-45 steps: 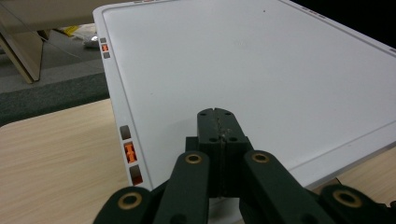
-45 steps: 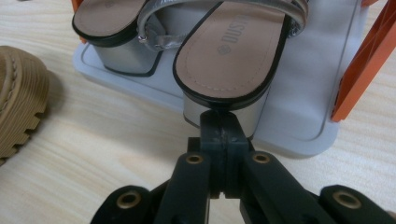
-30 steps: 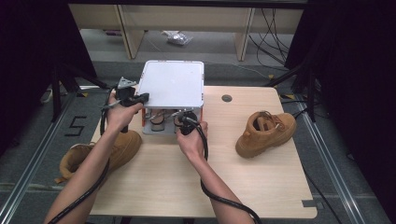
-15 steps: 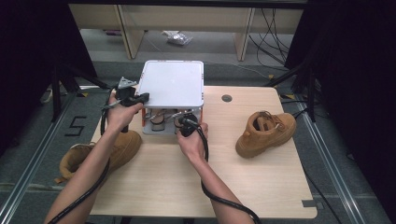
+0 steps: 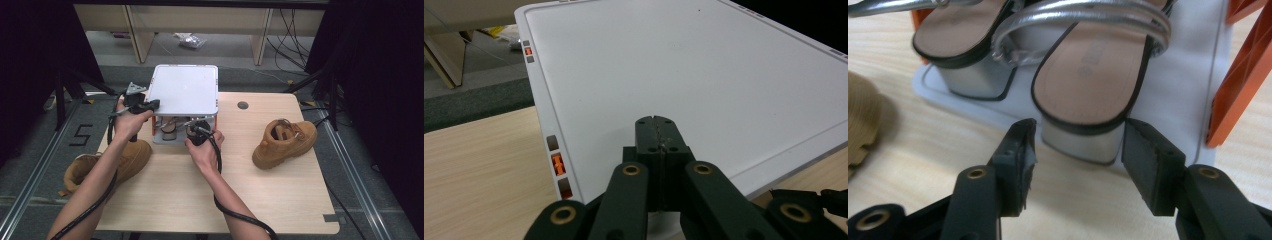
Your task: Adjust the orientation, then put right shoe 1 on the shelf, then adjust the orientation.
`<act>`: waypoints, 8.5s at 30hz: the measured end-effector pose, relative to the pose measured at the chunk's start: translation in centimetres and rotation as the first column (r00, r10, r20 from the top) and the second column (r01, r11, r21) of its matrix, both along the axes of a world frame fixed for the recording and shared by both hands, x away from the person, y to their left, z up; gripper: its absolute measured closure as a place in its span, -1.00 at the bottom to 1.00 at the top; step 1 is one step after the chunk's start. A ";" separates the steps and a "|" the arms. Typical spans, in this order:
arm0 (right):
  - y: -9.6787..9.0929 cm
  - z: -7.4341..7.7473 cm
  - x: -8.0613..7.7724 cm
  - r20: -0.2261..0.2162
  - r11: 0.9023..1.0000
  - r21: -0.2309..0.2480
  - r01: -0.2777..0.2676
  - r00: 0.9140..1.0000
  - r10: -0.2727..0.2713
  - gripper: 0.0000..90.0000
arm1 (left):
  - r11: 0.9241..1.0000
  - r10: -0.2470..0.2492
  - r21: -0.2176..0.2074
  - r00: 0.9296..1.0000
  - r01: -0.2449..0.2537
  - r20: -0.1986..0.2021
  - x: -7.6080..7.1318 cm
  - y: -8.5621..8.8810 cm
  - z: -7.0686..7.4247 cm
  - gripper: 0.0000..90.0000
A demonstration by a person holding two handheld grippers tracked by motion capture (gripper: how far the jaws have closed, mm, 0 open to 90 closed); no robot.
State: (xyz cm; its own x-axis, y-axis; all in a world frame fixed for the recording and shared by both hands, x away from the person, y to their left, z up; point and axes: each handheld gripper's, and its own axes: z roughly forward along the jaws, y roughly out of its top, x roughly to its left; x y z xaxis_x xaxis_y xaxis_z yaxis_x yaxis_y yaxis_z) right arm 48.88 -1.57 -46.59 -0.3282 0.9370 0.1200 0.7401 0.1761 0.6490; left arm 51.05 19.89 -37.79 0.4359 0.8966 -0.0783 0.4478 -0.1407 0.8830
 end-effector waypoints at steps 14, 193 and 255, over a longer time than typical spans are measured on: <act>0.0 -0.1 0.2 -0.015 0.999 0.018 0.047 0.999 -0.047 0.12 | 1.000 -0.003 0.003 1.000 0.003 -0.001 0.0 0.0 0.0 1.00; -14.3 -1.1 -11.3 0.095 0.994 0.019 -0.103 0.990 0.101 0.00 | 0.991 0.132 0.072 0.940 -0.115 -0.314 -17.0 18.5 -3.3 0.37; -15.4 -1.8 -11.2 0.087 0.996 0.038 -0.086 0.993 0.083 -0.02 | 0.918 0.110 -0.334 0.946 -0.214 -0.304 -18.1 19.4 -3.2 0.78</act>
State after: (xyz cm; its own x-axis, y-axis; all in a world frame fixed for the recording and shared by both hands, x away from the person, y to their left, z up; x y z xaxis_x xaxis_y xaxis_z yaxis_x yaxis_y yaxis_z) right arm 37.69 -17.01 -48.41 -0.4167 0.9002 0.1267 0.6654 0.2071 0.7171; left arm 32.92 39.31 -40.98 0.2017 0.8411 -0.5019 0.6681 0.2566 0.6985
